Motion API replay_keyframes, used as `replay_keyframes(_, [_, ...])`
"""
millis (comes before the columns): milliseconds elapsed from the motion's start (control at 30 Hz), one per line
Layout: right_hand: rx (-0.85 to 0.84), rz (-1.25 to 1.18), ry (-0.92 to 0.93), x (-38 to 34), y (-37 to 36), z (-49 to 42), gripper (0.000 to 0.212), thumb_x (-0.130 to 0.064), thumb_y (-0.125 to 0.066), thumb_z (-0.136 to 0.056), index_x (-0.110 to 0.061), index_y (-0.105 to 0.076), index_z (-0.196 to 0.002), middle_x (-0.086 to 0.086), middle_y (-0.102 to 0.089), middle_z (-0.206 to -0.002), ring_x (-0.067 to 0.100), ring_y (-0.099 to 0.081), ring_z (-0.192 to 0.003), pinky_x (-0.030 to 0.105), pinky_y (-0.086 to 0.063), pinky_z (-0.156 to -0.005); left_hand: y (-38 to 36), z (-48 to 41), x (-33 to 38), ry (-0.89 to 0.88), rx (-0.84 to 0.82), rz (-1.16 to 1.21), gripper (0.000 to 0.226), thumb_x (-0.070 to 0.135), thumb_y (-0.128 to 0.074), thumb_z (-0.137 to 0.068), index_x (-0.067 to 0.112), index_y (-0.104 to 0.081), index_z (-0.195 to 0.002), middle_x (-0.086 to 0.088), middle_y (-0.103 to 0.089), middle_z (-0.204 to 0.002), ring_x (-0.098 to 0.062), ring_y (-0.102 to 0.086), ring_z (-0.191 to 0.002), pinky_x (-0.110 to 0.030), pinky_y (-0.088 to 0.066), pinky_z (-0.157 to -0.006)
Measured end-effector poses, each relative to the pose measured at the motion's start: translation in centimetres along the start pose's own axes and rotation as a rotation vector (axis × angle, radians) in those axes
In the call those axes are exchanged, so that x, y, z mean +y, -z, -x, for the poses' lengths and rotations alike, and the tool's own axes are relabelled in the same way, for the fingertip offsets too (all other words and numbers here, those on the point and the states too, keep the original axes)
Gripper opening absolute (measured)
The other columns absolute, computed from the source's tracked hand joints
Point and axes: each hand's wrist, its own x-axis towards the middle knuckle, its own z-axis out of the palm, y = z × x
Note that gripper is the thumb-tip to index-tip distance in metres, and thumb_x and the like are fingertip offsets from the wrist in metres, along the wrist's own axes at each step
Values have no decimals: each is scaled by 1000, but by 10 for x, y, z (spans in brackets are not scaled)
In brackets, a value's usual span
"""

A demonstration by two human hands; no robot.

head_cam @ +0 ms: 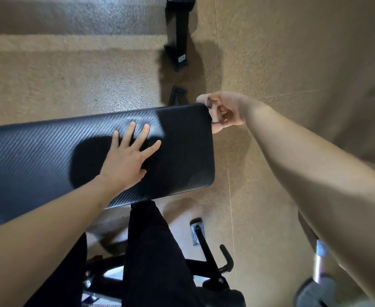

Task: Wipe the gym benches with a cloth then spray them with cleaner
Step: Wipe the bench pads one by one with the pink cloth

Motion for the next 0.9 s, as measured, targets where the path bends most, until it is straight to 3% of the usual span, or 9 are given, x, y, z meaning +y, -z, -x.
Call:
replay_keyframes(167, [-84,247,-118,-29,-10,0,36,-9,-34,-88,-25,-63,-102,2,-36,-62,23,-44,-56,43,-59,-79,-2,1,1,11,13,40,97,48,-74,-82,41,-18,-160,-11,1,-171,-43,2,-156,-66,-16,-119])
replay_keyframes(300, [-34,404,-131,-42,-19,-6,49,-11,-38,-82,-22,-76,-111,3,-23,-84,21,-15,-67,61,-55,-93,1,3,2,9,26,110,91,49,-68,-87,42,-14,-160,-8,9,-171,-41,6,-156,-65,-12,-121])
replay_keyframes(367, [-16,504,-134,-50,-30,-4,46,-14,-40,-84,-23,-75,-112,6,-42,-91,24,-32,-70,56,-52,-100,3,4,2,9,39,148,87,48,-66,-89,42,-15,-160,-7,9,-171,-40,7,-156,-64,-10,-122])
replay_keyframes(467, [72,605,-104,-59,-43,-9,40,-18,-47,-83,-18,-71,-116,11,-64,-114,29,-57,-83,45,-54,-90,5,7,0,5,74,235,80,44,-67,-90,36,-27,-159,-7,0,-172,-37,1,-157,-63,-12,-123])
replay_keyframes(600, [129,645,-33,-71,-61,-10,19,-29,-52,-101,-13,-53,-112,12,-48,-124,23,-53,-83,37,-46,-72,8,18,-12,41,146,414,74,33,-74,-87,27,-42,-153,-7,-26,-167,-32,-15,-156,-54,-18,-126])
replay_keyframes(667, [132,656,-29,-77,-74,-11,22,-30,-50,-104,-13,-48,-117,11,-47,-123,28,-53,-98,44,-49,-84,8,29,-19,103,177,501,70,30,-74,-87,26,-46,-152,-5,-31,-165,-30,-19,-155,-51,-20,-125])
replay_keyframes(733, [132,685,-12,-86,-99,-10,24,-28,-54,-101,-13,-50,-120,8,-50,-125,28,-50,-110,49,-49,-97,4,44,-30,179,206,548,67,30,-74,-87,25,-49,-150,-5,-36,-162,-31,-24,-154,-52,-26,-123])
replay_keyframes(800, [113,789,-43,-97,-128,-14,38,-25,-62,-89,-15,-60,-125,7,-55,-130,28,-54,-116,42,-58,-85,-2,61,-45,266,239,586,66,28,-75,-85,22,-53,-147,-7,-42,-159,-34,-29,-151,-55,-32,-118])
replay_keyframes(900, [-10,940,-76,-110,-172,-17,33,-26,-59,-81,-18,-70,-111,5,-62,-109,22,-58,-96,32,-56,-78,-10,86,-71,407,227,621,64,29,-73,-87,22,-52,-147,-7,-40,-160,-34,-29,-149,-55,-33,-115])
